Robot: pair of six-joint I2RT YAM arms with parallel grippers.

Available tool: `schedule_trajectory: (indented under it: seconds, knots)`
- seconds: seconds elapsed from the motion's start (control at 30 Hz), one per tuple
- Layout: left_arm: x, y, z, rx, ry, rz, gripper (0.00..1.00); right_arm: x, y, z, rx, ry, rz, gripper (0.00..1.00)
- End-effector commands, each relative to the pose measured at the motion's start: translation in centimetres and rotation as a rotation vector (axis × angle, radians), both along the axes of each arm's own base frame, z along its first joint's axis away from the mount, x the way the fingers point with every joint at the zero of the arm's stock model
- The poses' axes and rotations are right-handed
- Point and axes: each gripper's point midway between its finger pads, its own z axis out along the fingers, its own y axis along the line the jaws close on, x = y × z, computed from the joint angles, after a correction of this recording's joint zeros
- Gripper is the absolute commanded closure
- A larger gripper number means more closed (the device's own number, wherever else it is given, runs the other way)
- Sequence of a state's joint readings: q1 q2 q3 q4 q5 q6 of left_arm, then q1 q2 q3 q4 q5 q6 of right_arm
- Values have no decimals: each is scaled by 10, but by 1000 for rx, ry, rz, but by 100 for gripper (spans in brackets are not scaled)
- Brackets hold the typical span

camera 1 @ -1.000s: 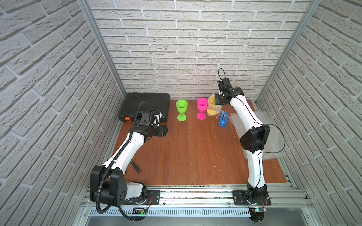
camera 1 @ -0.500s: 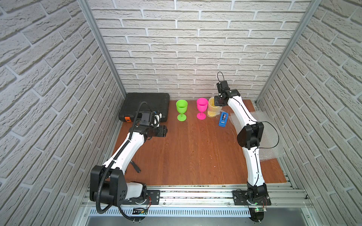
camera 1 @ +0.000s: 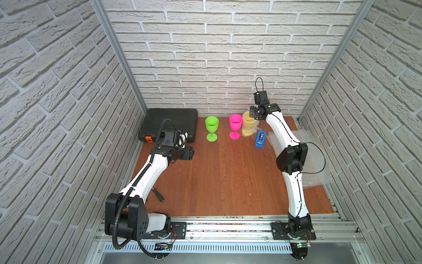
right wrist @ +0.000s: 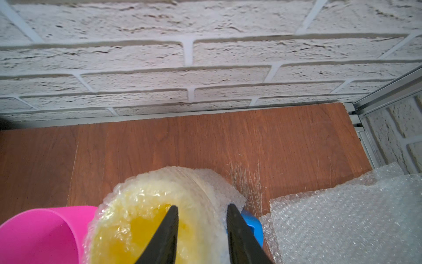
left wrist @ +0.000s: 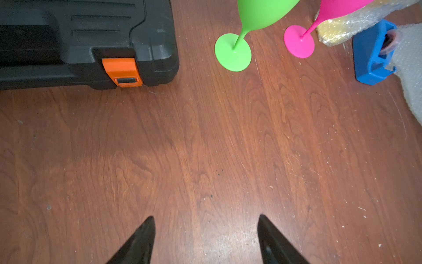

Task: Wrap wine glasses in bubble wrap
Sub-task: Place the bubble wrap at the center of the board.

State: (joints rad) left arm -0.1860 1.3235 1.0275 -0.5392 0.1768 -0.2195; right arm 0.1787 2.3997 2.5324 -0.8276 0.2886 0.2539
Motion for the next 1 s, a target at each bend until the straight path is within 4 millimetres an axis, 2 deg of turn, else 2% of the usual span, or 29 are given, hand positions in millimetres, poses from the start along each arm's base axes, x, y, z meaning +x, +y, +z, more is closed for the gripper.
schedule_trajectory:
  seconds: [0.0,0.23,0.47,0.6,0.83,0.97]
  knots:
    - [6,3,6,9,-20,2,30,18,-14,8,10,-77,-33,63]
    - [7,2,0,10,5,2,30,24,-24,-24,38,-21,-31,62]
    - [7,3,-3,14,14,2,30,28,-34,-23,37,-37,-43,63]
    - [7,3,-4,16,18,3,30,35,-24,-30,81,-46,-1,62]
    - [6,4,-7,18,28,4,30,46,-14,-70,118,-10,20,62]
    - [6,3,-8,19,34,1,30,46,-12,-82,126,8,25,63]
